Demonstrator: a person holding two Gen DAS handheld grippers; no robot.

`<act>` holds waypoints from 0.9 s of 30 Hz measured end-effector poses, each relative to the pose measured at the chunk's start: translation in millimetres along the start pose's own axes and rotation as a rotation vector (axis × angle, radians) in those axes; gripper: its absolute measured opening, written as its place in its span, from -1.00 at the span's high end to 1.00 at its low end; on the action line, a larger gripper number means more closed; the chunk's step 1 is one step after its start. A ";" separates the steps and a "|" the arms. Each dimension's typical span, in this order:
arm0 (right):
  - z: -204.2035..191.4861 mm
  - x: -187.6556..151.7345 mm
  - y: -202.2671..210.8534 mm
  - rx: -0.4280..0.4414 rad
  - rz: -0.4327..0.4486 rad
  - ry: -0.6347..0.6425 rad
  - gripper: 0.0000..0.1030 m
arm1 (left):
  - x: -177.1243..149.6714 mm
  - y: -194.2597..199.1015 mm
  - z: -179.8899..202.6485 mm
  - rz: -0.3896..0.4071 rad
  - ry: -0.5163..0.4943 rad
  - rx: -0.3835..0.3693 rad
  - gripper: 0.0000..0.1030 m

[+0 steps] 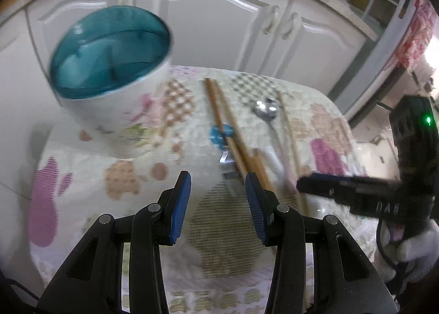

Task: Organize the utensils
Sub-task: 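Lower both tools and grasp one wooden chopstick each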

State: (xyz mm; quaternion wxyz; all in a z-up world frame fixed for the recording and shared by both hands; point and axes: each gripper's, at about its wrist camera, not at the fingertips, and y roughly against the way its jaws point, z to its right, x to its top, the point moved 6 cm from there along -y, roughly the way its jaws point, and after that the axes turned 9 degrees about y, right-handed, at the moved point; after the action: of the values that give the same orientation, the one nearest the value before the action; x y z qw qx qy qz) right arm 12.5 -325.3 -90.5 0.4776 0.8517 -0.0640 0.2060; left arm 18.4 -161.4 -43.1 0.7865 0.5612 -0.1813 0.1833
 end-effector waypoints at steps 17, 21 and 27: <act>51.1 56.5 -5.8 -0.167 0.033 -0.002 0.27 | 7.9 -68.8 14.6 -0.153 0.019 -0.032 0.73; 66.7 81.1 -15.1 -0.200 0.033 -0.029 0.33 | 8.6 -76.2 16.8 -0.175 -0.003 -0.021 0.76; 85.9 107.4 -37.1 -0.250 0.013 -0.044 0.58 | 12.1 -82.8 19.9 -0.190 -0.003 -0.014 0.79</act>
State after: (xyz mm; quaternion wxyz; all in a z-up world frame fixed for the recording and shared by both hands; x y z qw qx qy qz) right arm 146.1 -368.1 -114.9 0.5774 0.7893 -0.1051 0.1806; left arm 68.1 -204.3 -98.6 0.8041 0.5705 -0.1298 0.1058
